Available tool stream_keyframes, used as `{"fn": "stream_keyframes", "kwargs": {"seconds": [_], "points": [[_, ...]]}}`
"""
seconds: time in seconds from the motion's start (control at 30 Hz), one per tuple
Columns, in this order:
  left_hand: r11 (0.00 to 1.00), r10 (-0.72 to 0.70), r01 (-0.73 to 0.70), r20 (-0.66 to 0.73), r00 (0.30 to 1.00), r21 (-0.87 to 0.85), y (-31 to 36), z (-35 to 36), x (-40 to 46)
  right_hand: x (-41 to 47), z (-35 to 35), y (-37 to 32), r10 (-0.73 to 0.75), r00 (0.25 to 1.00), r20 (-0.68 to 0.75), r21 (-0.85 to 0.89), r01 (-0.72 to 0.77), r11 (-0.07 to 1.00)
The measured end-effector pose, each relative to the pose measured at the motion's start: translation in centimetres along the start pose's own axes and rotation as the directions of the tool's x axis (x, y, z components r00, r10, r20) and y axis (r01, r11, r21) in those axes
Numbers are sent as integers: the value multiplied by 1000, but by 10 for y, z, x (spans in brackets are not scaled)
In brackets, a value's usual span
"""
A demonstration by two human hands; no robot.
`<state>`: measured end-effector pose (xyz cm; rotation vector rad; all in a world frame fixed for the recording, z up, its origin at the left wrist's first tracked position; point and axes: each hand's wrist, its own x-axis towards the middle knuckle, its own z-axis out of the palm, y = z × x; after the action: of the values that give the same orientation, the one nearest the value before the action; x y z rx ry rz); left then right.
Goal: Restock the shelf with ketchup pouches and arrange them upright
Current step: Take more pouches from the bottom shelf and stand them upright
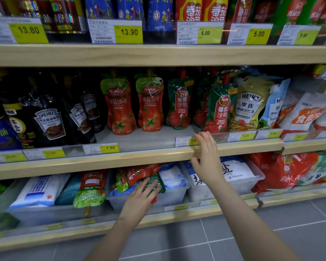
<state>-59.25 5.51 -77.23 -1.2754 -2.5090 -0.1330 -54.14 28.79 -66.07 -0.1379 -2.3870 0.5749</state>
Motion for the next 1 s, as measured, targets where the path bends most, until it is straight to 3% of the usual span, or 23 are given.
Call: {"fn": "stream_keyframes", "kwargs": {"seconds": [0.13,0.27,0.37,0.5,0.57,0.7,0.83,1.0], "points": [[998,55,-57,-218,974,-4,3,-13,0,0,-2,2,-19,1000,9,6,19,1000],[987,-46,-11,-348,936,-162,9,-47,8,1,-9,2,-48,999,21,2,48,999],[982,-116,41,-425,898,-182,7,-75,13,2,-17,1,-55,996,65,-27,57,998],[974,-200,131,-421,885,-187,-4,-115,23,4,-26,6,-70,986,152,-84,83,993],[943,-273,170,-373,887,-286,-8,-134,33,6,-33,8,-97,978,186,-98,117,988],[864,-384,201,-344,857,-463,-8,-154,59,3,-52,17,-33,995,90,-53,38,998],[850,-346,93,-417,840,-519,-4,-181,94,4,-72,47,101,995,21,-110,-98,989],[956,-105,-116,-680,726,-271,6,-232,142,12,-76,68,189,975,117,-192,-164,968]]}}
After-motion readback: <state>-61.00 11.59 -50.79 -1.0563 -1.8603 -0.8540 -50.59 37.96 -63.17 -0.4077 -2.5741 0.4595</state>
